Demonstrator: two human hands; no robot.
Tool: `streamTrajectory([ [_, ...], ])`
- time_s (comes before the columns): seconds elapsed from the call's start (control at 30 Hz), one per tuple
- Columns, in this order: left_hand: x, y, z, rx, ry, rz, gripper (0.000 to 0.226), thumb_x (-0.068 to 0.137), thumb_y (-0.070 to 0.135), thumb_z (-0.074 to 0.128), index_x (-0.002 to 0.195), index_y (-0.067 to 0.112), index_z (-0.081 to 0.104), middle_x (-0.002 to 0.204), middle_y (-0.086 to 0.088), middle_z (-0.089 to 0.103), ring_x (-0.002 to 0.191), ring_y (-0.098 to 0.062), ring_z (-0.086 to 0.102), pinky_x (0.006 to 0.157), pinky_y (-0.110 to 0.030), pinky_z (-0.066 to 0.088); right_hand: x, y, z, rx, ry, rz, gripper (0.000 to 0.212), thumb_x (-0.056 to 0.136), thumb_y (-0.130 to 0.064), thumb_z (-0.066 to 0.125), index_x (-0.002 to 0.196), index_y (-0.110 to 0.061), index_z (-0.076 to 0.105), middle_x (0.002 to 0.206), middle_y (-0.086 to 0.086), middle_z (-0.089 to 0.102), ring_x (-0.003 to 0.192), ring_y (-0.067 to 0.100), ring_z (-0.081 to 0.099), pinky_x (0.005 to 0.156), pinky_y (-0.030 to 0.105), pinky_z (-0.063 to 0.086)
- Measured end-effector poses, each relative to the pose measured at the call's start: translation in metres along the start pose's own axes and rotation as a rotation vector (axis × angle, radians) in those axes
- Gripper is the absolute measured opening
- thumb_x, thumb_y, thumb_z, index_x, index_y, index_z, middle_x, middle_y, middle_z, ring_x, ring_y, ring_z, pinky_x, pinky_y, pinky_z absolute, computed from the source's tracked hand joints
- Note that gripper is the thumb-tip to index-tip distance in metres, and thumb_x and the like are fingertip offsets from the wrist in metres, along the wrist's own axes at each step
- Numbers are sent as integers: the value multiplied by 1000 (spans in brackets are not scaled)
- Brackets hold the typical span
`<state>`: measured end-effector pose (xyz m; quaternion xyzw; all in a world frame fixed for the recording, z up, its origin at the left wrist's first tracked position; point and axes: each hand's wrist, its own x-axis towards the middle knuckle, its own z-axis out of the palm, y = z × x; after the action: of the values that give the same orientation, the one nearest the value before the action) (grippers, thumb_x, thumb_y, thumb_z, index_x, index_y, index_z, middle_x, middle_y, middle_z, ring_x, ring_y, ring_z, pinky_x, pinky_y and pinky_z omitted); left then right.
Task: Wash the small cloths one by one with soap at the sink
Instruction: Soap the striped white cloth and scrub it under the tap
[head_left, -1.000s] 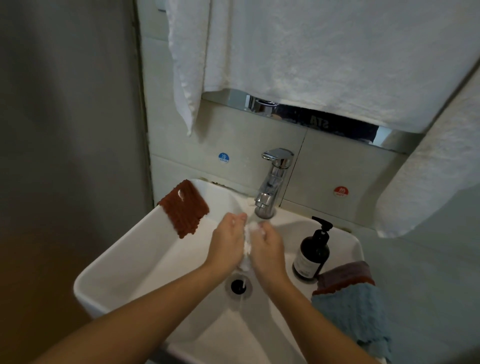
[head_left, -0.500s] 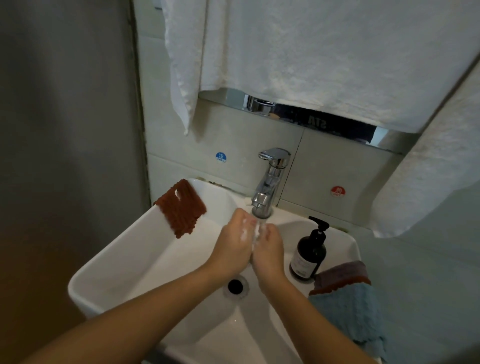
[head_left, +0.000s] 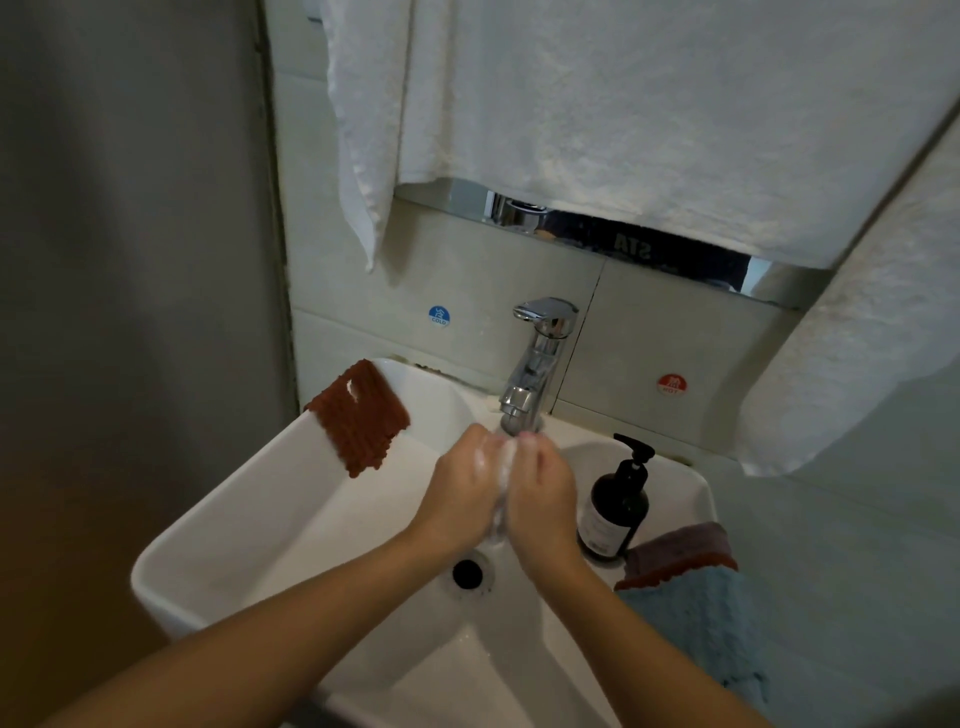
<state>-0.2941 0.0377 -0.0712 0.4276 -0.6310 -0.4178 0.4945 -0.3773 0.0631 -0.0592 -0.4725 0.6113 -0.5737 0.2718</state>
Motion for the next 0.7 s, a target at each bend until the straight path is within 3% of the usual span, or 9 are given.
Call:
streamTrajectory([
  [0.07,-7,8,7,1,-85,20,20,103,32,42,89,21,52,75,5,61,66,0,60,55,-19,47,14,-1,-4,-64,134,62,28,104,-25,38,83,-20,55,72,-3,56,61,8,51,52,24,39],
  [0.1,-5,8,9,12,-70,9,18,103,33,43,90,23,51,77,4,62,69,-2,63,56,-23,50,17,0,-3,-108,124,111,27,104,-27,38,85,-19,54,75,0,58,64,11,53,54,27,41],
  [0.17,6,2,6,48,54,-43,17,102,33,46,91,22,50,80,1,63,74,-13,64,63,-34,53,11,8,5,-192,1,132,28,103,-26,39,79,-18,50,73,3,56,64,16,51,58,33,42],
  [0.27,9,-1,-3,65,98,-78,19,104,28,40,92,18,51,79,1,60,73,-13,61,61,-24,48,-3,6,7,-47,-128,32,30,103,-20,39,76,-14,51,68,2,50,62,16,48,55,34,44],
  [0.33,0,10,-1,-41,-57,-54,21,105,24,39,89,16,51,75,5,60,64,1,59,55,-16,45,8,1,3,55,42,65,30,104,-20,38,84,-9,57,71,3,54,61,14,50,49,18,42],
  [0.4,-8,19,0,-92,-149,-24,24,105,21,38,84,17,48,66,9,57,57,6,54,53,-12,41,18,4,4,69,191,182,31,105,-22,36,84,-11,55,74,4,54,63,14,50,51,18,42],
  [0.53,8,-2,-12,72,90,-33,27,105,27,39,79,21,46,67,6,52,60,-3,51,58,-23,40,-2,18,24,-22,-93,250,31,100,-14,35,71,-15,44,71,8,47,69,21,46,63,33,38],
  [0.6,8,-11,-19,134,-12,-68,25,103,25,43,79,23,45,68,5,53,63,-10,52,58,-27,41,-8,11,21,73,-120,186,30,101,-12,36,73,-15,46,71,9,48,68,20,47,62,32,39],
  [0.7,5,-19,-21,379,-240,-71,19,100,16,47,83,22,41,72,1,54,65,-18,53,52,-27,36,0,3,13,151,83,182,31,105,-23,35,78,-16,49,71,2,49,63,12,47,57,25,40],
])
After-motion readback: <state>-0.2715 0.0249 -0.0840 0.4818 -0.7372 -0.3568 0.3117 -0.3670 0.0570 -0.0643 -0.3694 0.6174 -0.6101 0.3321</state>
